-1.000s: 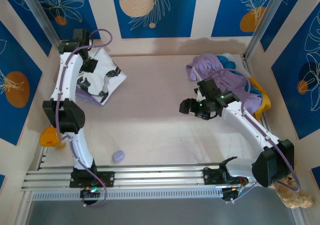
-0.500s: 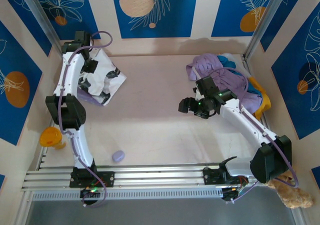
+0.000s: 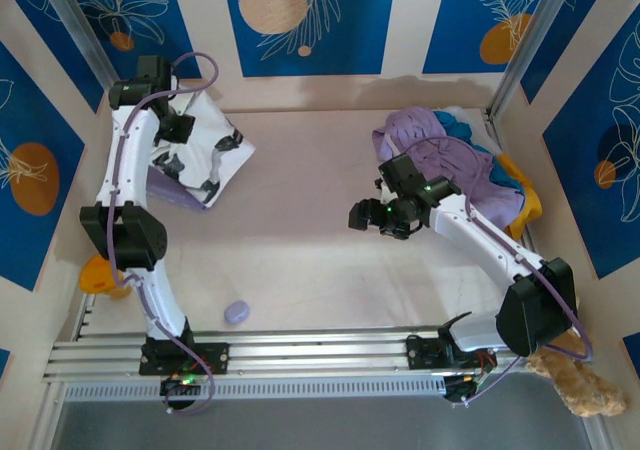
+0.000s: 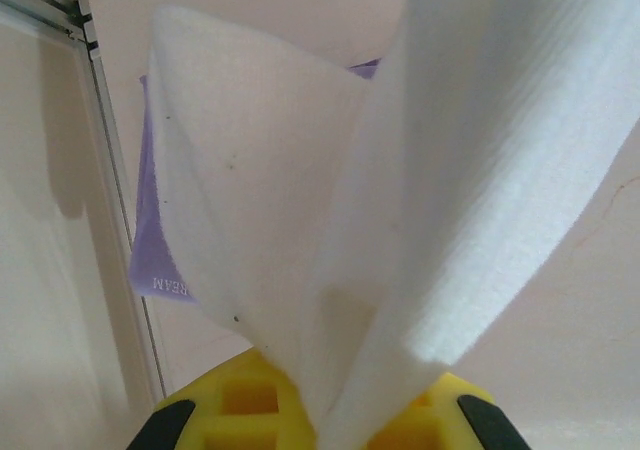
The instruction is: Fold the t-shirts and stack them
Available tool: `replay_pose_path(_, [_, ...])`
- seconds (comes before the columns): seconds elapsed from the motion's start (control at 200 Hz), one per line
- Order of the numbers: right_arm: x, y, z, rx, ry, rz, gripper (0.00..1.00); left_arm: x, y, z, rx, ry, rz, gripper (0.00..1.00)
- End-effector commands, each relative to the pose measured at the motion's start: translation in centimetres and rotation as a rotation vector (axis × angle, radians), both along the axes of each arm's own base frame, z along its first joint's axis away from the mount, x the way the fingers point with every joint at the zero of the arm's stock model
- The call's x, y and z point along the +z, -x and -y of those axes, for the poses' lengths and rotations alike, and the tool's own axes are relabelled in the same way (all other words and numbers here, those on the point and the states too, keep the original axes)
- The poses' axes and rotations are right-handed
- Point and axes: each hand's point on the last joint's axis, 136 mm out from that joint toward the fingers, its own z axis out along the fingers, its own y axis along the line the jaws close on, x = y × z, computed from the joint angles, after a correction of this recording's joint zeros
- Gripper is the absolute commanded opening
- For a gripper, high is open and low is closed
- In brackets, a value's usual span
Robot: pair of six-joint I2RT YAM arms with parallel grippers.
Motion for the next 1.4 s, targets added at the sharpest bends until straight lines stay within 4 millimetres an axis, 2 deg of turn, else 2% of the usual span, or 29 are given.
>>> replay_pose_path(0.0, [1.1, -0.8, -0.7, 0.001, -0.019, 0.03, 0.79, 2.5, 0.9, 0.1, 0.008, 0.03, 0.05, 0.0])
replay_pose_path(0.275, [1.1, -0.8, -0.7, 0.005, -0.011, 0.028, 0.79, 2.7, 1.0, -0.1, 0.012, 0.02, 0.053, 0.0])
replay_pose_path(0.88, [1.0, -0.9, -0.9, 0.01, -0.013, 0.026, 0.79, 5.4, 2.3, 0.0, 0.009, 0.024, 0.105, 0.0])
replay_pose_path(1.18, [1.1, -0.9, -0.9, 0.012, -0.011, 0.028, 0.79, 4.2, 2.5, -0.6, 0.018, -0.007, 0.055, 0.0])
replay_pose_path(1.396, [1.2, -1.0, -0.8, 0.013, -0.006, 0.03, 0.79, 2.8, 1.8, -0.8, 0.013, -0.028, 0.023, 0.0])
